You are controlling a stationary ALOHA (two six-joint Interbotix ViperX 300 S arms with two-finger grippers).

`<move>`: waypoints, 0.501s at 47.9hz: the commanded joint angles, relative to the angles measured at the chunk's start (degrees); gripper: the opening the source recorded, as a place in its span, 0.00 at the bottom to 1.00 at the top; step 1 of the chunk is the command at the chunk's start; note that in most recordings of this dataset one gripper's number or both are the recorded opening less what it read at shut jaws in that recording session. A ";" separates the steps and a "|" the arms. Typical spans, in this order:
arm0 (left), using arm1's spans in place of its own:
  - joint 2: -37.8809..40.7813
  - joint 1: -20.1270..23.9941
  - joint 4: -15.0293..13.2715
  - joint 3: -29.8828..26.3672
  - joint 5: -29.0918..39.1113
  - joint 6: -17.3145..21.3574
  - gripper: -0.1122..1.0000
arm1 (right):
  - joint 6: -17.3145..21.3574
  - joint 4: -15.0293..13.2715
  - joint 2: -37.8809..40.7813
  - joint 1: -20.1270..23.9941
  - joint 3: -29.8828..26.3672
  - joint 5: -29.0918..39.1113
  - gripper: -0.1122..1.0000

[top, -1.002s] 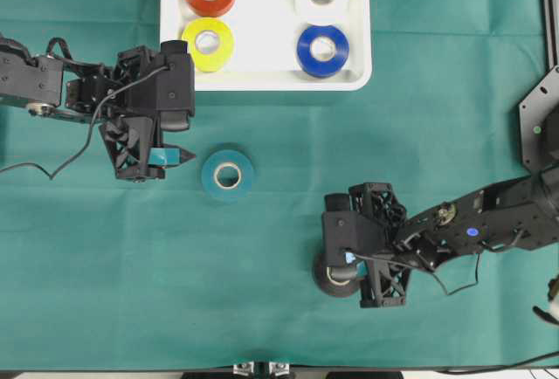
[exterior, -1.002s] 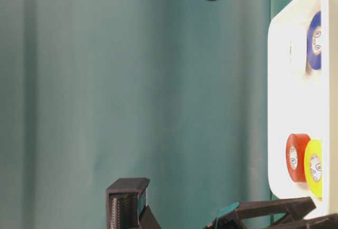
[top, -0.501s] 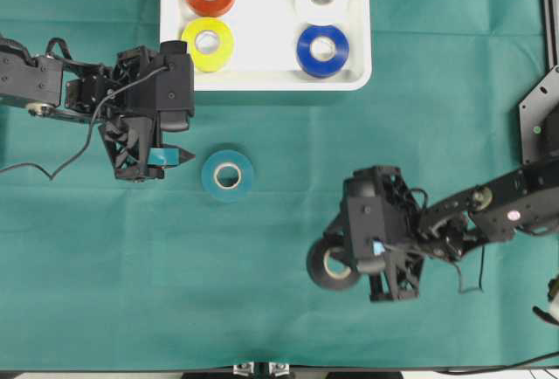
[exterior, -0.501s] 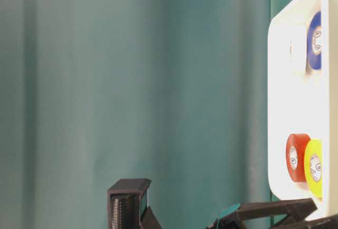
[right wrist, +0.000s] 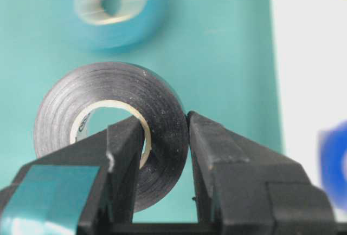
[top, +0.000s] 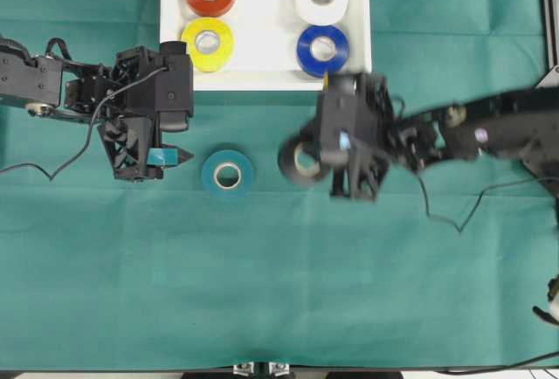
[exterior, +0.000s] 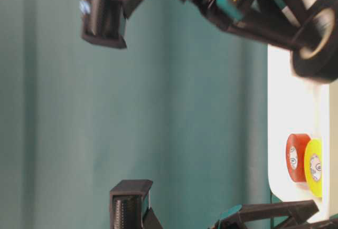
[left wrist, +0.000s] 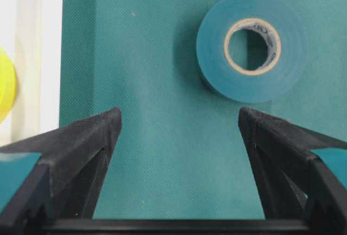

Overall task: Put the tape alternately from left to right into the white case.
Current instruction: 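Lift the black roll with the right gripper and carry it to the tray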

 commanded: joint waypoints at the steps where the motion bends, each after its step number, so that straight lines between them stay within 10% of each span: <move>1: -0.44 -0.18 -0.09 -0.35 -0.44 0.00 0.48 | 0.09 -1.76 -0.88 -3.16 -0.70 -0.53 0.33; 24: -0.44 -0.62 -0.09 0.09 -1.58 0.00 0.48 | -0.09 -7.91 3.87 -14.59 -4.31 -4.39 0.33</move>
